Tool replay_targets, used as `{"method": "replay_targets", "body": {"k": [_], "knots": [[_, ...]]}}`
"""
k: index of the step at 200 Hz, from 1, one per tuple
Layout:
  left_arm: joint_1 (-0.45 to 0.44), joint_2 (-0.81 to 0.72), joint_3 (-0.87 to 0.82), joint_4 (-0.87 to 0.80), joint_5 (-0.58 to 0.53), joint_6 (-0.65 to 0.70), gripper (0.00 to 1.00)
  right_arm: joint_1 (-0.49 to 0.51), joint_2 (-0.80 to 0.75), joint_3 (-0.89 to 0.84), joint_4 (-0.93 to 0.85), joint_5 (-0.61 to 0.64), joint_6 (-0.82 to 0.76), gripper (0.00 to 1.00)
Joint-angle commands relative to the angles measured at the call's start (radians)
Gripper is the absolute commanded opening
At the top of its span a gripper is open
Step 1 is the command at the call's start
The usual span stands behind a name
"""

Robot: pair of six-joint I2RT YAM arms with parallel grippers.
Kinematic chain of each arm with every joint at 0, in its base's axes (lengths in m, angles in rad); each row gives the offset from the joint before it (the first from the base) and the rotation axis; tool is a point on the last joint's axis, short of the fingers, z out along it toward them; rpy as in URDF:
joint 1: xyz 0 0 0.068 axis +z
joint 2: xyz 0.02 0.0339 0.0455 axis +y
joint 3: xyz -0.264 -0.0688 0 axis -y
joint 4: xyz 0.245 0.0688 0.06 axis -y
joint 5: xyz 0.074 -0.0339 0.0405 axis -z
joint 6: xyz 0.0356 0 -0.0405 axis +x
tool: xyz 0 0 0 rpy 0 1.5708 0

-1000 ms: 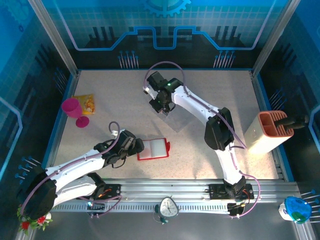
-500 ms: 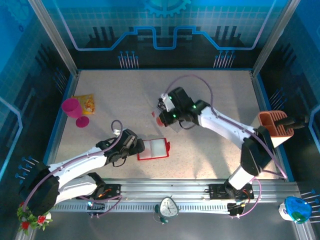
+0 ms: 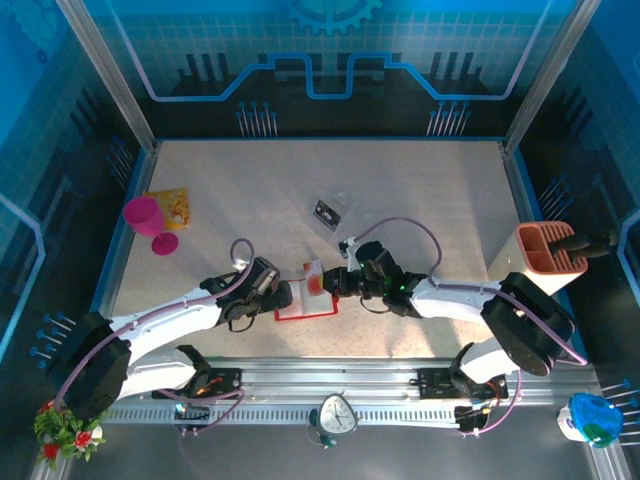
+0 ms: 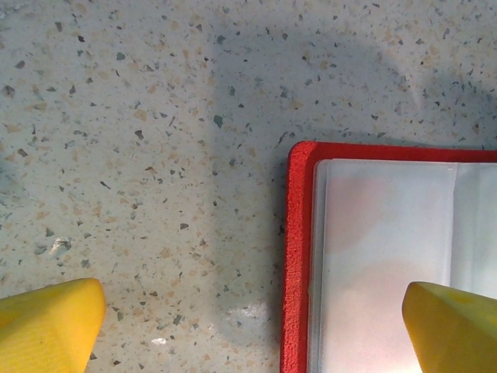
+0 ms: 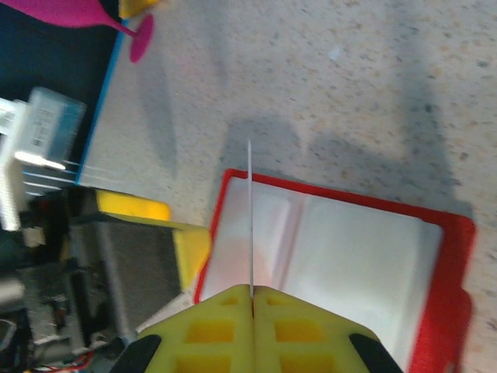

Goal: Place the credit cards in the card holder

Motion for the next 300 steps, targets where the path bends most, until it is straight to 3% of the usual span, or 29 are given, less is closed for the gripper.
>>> {"method": "replay_targets", "body": {"k": [1,71,300], "knots": [[-0.013,0.009,0.001,-0.010,0.007,0.013,0.99,0.015,0.028,-0.042,0.229,0.056,0.079,0.00],[-0.039,0.038,-0.027,0.014,-0.008,0.009,0.99,0.042,0.151,-0.117,0.424,0.098,0.160,0.00],[-0.046,0.090,-0.053,-0.009,-0.038,-0.047,0.99,0.082,0.279,-0.119,0.487,0.088,0.207,0.00]]}}
